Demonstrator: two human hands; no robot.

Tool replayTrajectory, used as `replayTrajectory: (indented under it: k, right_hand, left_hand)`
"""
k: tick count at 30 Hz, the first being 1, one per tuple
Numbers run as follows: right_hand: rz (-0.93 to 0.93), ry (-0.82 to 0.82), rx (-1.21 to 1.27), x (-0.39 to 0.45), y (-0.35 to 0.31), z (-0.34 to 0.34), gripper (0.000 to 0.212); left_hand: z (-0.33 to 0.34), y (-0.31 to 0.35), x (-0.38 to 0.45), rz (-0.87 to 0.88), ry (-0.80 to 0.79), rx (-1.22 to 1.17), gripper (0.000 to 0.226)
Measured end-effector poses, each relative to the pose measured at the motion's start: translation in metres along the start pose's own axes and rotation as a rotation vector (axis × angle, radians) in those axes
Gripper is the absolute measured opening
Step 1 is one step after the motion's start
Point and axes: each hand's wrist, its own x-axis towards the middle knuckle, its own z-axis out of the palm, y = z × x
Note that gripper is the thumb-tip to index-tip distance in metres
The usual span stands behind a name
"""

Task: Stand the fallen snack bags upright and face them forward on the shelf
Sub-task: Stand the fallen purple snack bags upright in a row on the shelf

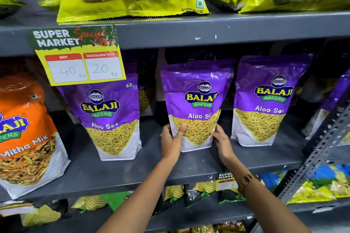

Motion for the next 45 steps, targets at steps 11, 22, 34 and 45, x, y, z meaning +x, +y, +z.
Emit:
replayTrajectory:
  k: [11, 22, 34, 45]
  right_hand:
    - [0.011, 0.011, -0.067, -0.017, 0.001, -0.006, 0.043]
    - [-0.294, 0.332, 0.078, 0.017, -0.121, 0.018, 0.019]
    - [-0.234, 0.371, 0.227, 0.019, -0.156, -0.016, 0.023]
    - [-0.351, 0.296, 0.181, 0.031, -0.144, 0.028, 0.026]
  left_hand:
    - [-0.004, 0.001, -0.02, -0.013, -0.024, 0.006, 0.05]
    - [-0.008, 0.133, 0.014, 0.419, 0.281, -0.188, 0.039]
    - [-0.026, 0.154, 0.04, 0.388, 0.49, -0.323, 0.03]
    - [-0.017, 0.105, 0.023, 0.277, 0.235, -0.338, 0.025]
